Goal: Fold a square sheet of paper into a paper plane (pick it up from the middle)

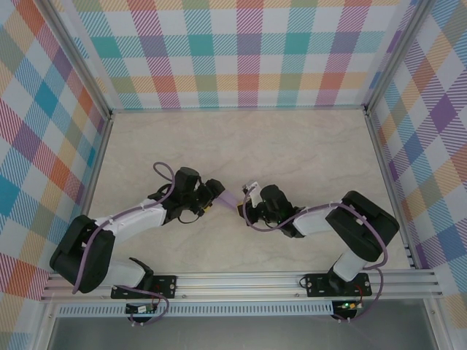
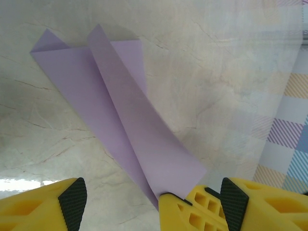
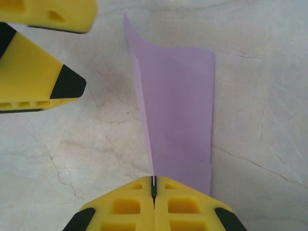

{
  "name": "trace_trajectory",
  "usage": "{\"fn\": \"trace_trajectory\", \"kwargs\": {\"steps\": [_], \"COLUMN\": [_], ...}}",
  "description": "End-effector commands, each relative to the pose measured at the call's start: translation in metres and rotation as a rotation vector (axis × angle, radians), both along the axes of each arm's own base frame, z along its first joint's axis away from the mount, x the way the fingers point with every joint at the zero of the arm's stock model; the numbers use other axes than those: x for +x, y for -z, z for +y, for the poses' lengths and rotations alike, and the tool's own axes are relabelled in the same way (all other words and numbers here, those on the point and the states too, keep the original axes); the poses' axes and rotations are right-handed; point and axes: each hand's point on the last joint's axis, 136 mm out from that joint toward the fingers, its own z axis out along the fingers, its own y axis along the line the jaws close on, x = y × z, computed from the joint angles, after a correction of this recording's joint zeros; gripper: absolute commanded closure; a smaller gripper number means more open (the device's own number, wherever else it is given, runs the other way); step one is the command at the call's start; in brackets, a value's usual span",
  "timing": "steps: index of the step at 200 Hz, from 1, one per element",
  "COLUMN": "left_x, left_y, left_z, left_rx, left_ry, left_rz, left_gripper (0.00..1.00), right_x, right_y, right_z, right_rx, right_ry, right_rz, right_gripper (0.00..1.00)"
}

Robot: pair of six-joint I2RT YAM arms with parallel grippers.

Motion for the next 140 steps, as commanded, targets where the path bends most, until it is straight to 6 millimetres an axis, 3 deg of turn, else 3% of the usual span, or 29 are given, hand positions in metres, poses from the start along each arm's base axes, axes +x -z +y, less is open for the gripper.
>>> {"fn": "trace_trajectory", "kwargs": {"steps": [1,48,73,140], "left_x": [0.007,0.004,0.002,0.002], "left_y": [-0.021,-0.012,-0.002,-0.007], "left_z": [-0.005,-0.016,-0.023,-0.035], "left_rx": [-0.069,-0.117,-0.144,-0.188], "left_ry": [0.020,0.083,0.111,0.166], "left_rz": [-0.099,-0.134,-0.136,-0.197], "left_gripper": [0.24,0.26,0.33,0.45], "right_x": [-0.009,-0.006,-0.003,0.003], "right_y": [-0.013,-0.018,-0.018,-0.007], "right_z": [0.009,0.013,0.013,0.011], "right_rx": [0.107,0.193,0.224,0.305], "right_ry": [-0.027,-0.024,-0.009,0.035], "right_rz": [0.128,0.288,0.355,0.566], "right_gripper": [0.99,1.00,1.00,1.00]}}
